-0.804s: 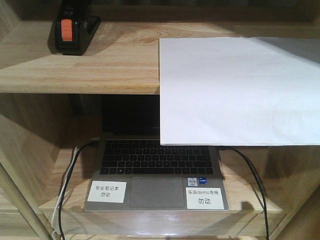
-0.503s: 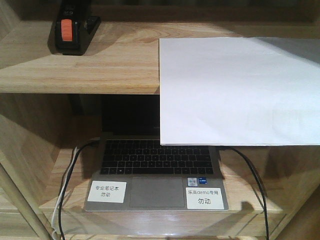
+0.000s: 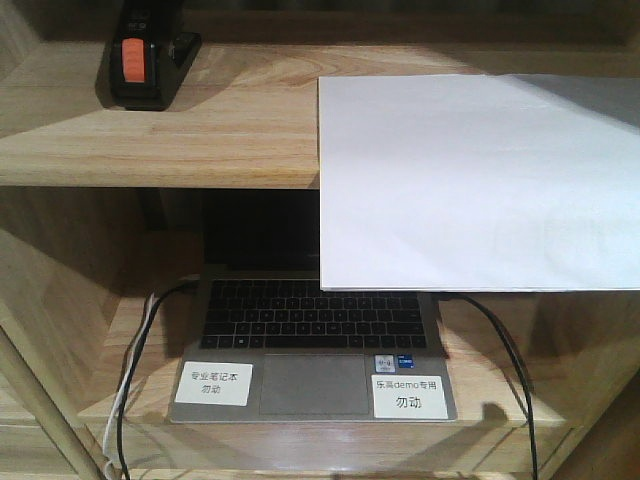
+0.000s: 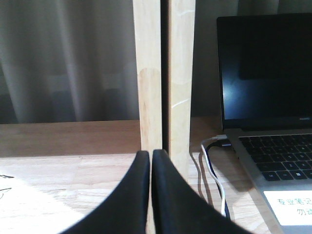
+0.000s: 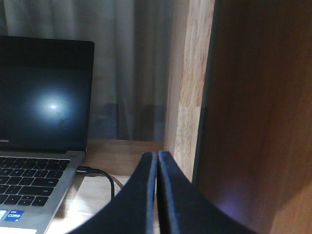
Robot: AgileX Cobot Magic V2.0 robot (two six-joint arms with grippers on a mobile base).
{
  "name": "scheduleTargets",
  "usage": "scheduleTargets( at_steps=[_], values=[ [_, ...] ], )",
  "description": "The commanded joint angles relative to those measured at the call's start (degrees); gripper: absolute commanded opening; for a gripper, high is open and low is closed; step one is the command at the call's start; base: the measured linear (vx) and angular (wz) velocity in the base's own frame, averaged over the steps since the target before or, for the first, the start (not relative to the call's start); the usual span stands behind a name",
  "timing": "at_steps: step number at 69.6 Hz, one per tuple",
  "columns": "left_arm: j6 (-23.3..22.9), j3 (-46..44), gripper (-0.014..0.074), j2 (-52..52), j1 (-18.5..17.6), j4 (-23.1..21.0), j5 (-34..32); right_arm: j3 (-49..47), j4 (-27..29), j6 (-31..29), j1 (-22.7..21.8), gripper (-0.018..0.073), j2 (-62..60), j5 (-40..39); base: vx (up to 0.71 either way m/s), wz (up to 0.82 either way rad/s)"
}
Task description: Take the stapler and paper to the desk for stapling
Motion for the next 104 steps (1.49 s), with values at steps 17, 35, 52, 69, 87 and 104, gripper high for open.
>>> scheduleTargets(
  at_steps=[17,35,52,69,87,104],
  values=[
    [-0.5,0.5,-0.0006,-0.9,-0.1,-0.6,-4.1,0.2,-0.6,-0.4,-0.1,-0.001,-0.5,-4.3,0.0,0.0],
    [-0.5,0.5,-0.0006,-0.9,-0.1,-0.6,-4.9,0.2,-0.6,-0.4,-0.1,-0.001,-0.5,-4.3,0.0,0.0],
    [-1.8,0.5,-0.0006,-0.9,-0.1,-0.6,-8.7,0.2,-1.4,-0.4,-0.1,-0.001,-0.5,-5.0,0.0,0.0],
    [-4.1,0.5,-0.0006,-0.9,-0.1,-0.7,-17.6,0.1,-1.4,-0.4,-0.1,-0.001,-0.5,-16.3,0.0,0.0],
    [-5.1,-3.4,-0.0006,-0.9,-0.1,-0.6,-36.5,-6.1,-1.4,-0.4,-0.1,-0.001,-0.5,-21.9,0.0,0.0],
    [-4.9,-23.6,-0.0006,-0.2,-0.1,-0.6,-26.9,-21.7,-1.4,-0.4,-0.1,-0.0008,1.5,-18.9,0.0,0.0]
  ],
)
